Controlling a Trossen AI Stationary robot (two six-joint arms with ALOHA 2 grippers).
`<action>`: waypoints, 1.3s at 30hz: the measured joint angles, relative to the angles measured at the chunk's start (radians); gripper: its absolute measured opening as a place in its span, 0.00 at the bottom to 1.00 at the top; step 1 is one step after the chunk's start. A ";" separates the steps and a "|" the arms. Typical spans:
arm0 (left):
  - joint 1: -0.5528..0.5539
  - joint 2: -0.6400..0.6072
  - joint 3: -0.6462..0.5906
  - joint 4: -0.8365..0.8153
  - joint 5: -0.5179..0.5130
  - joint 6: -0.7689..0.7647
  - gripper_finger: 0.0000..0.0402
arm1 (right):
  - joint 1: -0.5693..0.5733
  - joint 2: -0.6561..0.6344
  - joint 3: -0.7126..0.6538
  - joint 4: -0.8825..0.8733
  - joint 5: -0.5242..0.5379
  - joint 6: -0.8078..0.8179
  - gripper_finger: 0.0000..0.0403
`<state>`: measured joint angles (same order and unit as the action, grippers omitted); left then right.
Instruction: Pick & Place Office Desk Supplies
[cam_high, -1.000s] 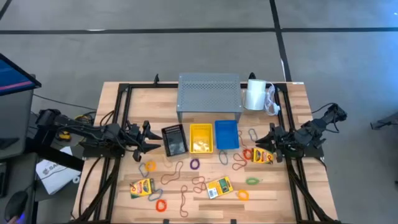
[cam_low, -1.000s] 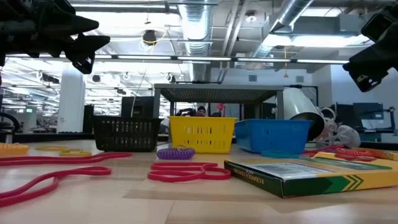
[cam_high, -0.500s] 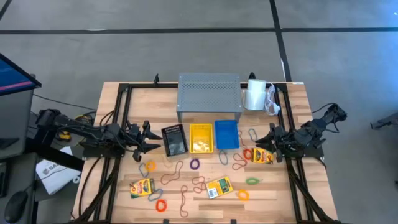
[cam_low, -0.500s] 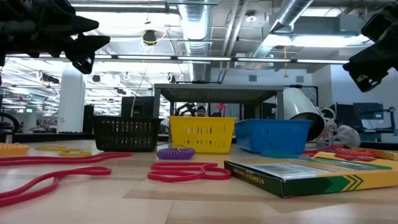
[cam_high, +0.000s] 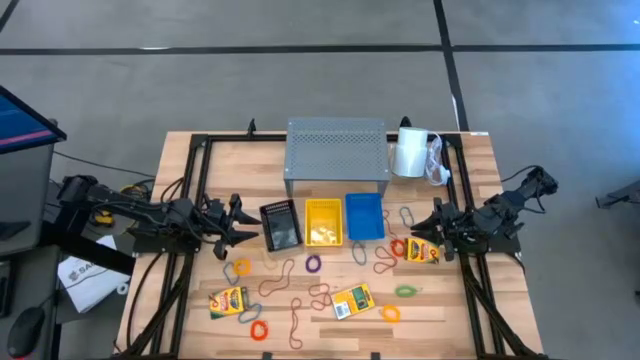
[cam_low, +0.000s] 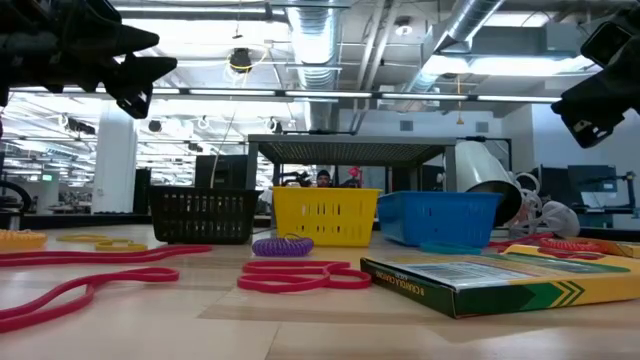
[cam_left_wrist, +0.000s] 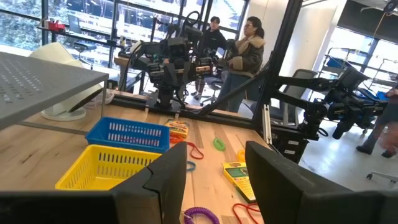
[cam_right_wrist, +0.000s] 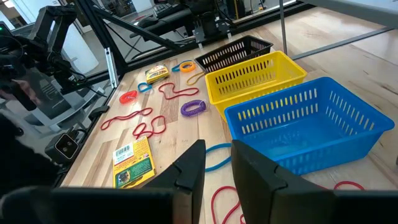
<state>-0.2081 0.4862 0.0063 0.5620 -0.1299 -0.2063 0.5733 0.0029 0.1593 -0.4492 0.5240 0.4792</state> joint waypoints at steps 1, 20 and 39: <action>0.000 0.000 0.000 0.005 0.000 0.011 0.40 | 0.000 0.000 0.000 0.000 0.000 0.000 0.19; 0.000 0.001 0.000 0.027 0.000 0.019 0.40 | 0.000 0.000 0.000 0.000 0.000 -0.012 0.19; 0.000 0.000 0.000 0.283 0.000 0.094 0.40 | 0.000 0.000 0.000 0.332 0.081 0.091 0.19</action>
<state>-0.2081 0.4866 0.0063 0.8451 -0.1303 -0.1120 0.5733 0.0029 0.1589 -0.1169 0.6047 0.5698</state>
